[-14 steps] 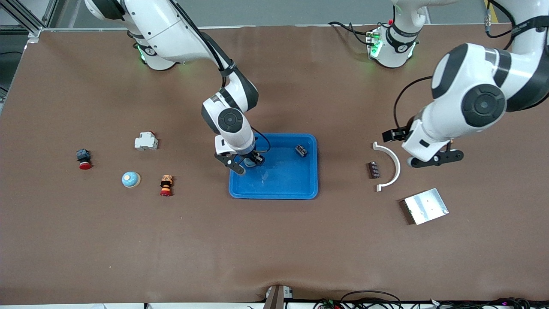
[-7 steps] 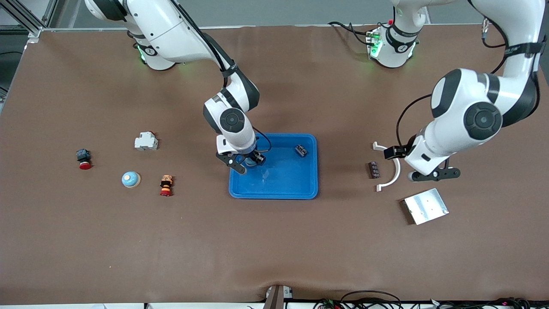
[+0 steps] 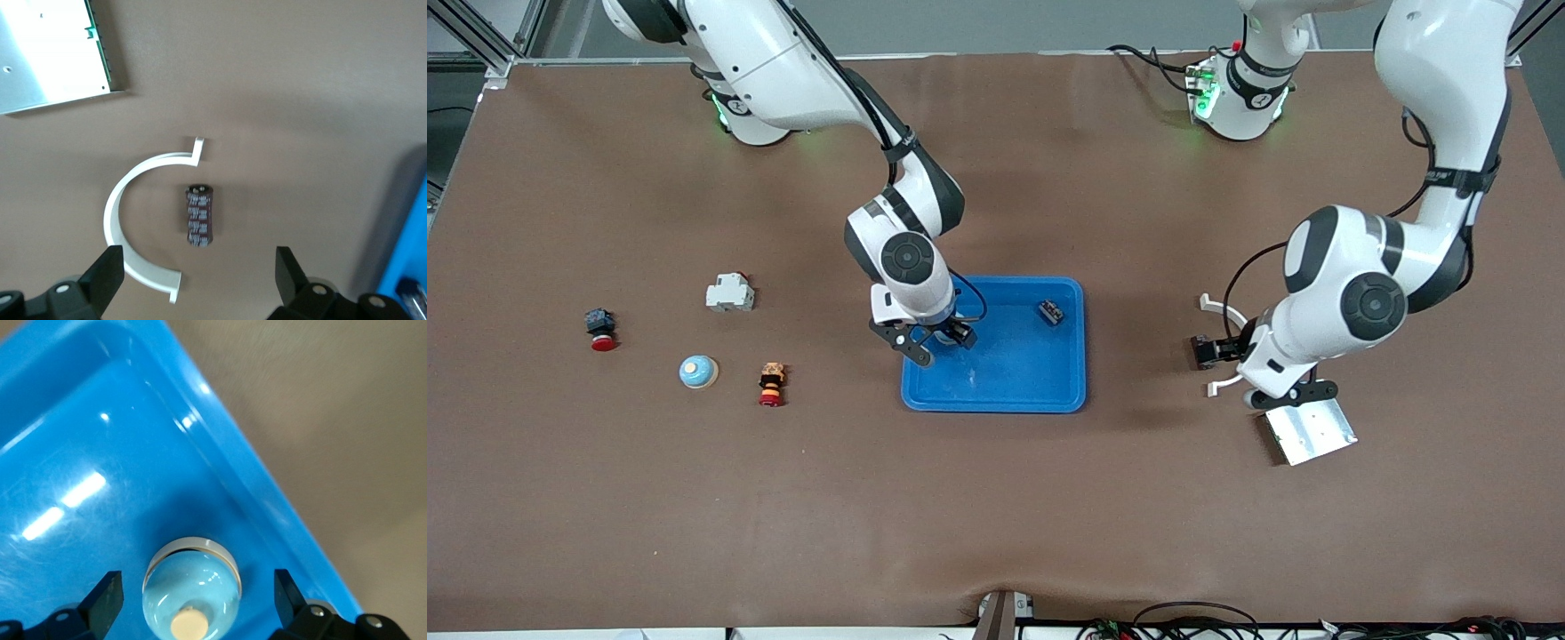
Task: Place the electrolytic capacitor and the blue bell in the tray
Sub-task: 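Lower the bell into the tray while the left gripper grasps the second capacitor, then carry the capacitor to the tray while the right gripper grasps the second bell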
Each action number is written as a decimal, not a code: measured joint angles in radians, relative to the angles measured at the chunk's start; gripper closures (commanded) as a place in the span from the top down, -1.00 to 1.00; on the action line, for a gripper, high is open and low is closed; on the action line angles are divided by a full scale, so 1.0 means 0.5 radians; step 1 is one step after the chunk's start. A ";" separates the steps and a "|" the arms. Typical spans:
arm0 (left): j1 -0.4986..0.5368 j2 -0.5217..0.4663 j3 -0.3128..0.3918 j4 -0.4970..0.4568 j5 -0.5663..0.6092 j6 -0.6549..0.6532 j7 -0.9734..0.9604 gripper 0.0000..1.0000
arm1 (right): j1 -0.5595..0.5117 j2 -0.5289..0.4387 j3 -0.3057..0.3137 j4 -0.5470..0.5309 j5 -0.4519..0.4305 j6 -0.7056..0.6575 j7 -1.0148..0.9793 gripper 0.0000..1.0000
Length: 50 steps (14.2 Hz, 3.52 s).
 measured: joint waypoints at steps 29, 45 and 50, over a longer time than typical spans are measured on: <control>-0.014 0.294 0.003 -0.227 0.082 0.344 -0.125 0.60 | -1.402 -0.849 -0.036 -1.019 -0.113 0.379 -2.808 1.00; -0.017 0.289 0.000 -0.202 0.082 0.355 -0.345 -0.97 | -1.499 -0.478 0.007 -1.045 -0.098 0.971 -2.915 1.00; -0.125 0.245 -0.017 -0.038 0.082 0.268 -0.567 -0.96 | -1.501 -0.448 0.004 -1.029 -0.096 0.971 -2.915 1.00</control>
